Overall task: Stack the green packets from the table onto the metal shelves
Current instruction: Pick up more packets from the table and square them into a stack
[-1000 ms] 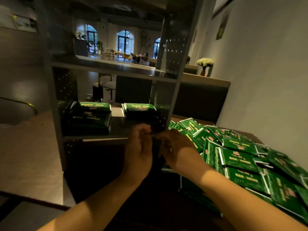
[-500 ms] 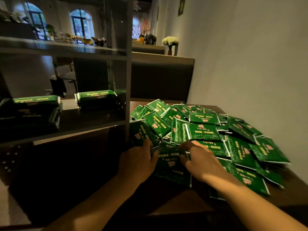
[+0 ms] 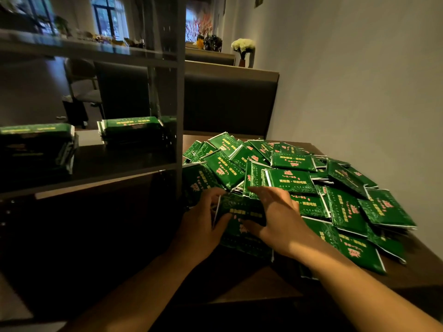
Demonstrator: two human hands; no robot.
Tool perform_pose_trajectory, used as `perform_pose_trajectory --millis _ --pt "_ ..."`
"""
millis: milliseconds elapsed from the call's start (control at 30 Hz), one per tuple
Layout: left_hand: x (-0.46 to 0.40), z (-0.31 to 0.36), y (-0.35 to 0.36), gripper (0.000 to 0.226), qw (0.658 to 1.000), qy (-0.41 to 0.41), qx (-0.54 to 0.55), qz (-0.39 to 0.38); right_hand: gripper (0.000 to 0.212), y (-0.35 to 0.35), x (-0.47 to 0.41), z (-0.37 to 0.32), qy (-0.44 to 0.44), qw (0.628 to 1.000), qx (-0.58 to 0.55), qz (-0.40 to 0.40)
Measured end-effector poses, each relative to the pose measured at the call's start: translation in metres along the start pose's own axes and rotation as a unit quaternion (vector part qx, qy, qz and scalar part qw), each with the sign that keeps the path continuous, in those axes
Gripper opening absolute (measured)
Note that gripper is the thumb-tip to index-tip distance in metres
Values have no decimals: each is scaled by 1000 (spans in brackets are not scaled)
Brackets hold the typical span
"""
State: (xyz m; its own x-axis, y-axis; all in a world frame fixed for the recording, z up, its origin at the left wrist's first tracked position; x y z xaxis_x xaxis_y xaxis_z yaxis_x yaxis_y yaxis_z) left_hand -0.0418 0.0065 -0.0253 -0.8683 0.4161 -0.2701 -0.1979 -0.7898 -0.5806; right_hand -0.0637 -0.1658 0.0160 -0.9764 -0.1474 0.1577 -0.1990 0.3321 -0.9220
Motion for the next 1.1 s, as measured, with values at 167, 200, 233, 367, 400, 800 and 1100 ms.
perform_pose_trajectory --millis 167,200,233,367,400,800,1100 --pt "0 0 -9 63 990 16 132 45 41 2 -8 -13 0 995 -89 38" --pt "-1 -2 -11 64 983 7 179 51 36 1 -9 -14 3 987 -154 40" --pt "-2 -5 -12 65 973 -3 227 52 32 1 -9 -14 3 973 -227 41" --pt "-5 -10 -10 36 939 -61 338 -6 17 4 -8 -24 -6 903 -430 18" --pt "-6 -9 -9 29 937 -63 344 -23 16 8 -7 -28 -6 899 -438 6" --pt "-9 -17 -8 19 919 -67 388 10 62 -22 -43 47 135 985 42 95" --pt "-8 -17 -6 20 916 -61 397 7 45 -17 -49 52 100 986 50 122"
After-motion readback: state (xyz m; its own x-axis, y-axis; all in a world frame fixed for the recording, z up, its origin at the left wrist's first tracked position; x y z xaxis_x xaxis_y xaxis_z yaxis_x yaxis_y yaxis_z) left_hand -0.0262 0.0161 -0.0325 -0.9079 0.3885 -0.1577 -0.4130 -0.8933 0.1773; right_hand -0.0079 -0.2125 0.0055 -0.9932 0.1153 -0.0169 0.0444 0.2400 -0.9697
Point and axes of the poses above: each hand's wrist, its own x-axis away from the middle knuckle, its own y-axis out of the palm, z = x × y, the point moved 3 cm from there along -x, towards the middle knuckle, and after that the axes turned 15 degrees about -z, right-handed, at the moved point
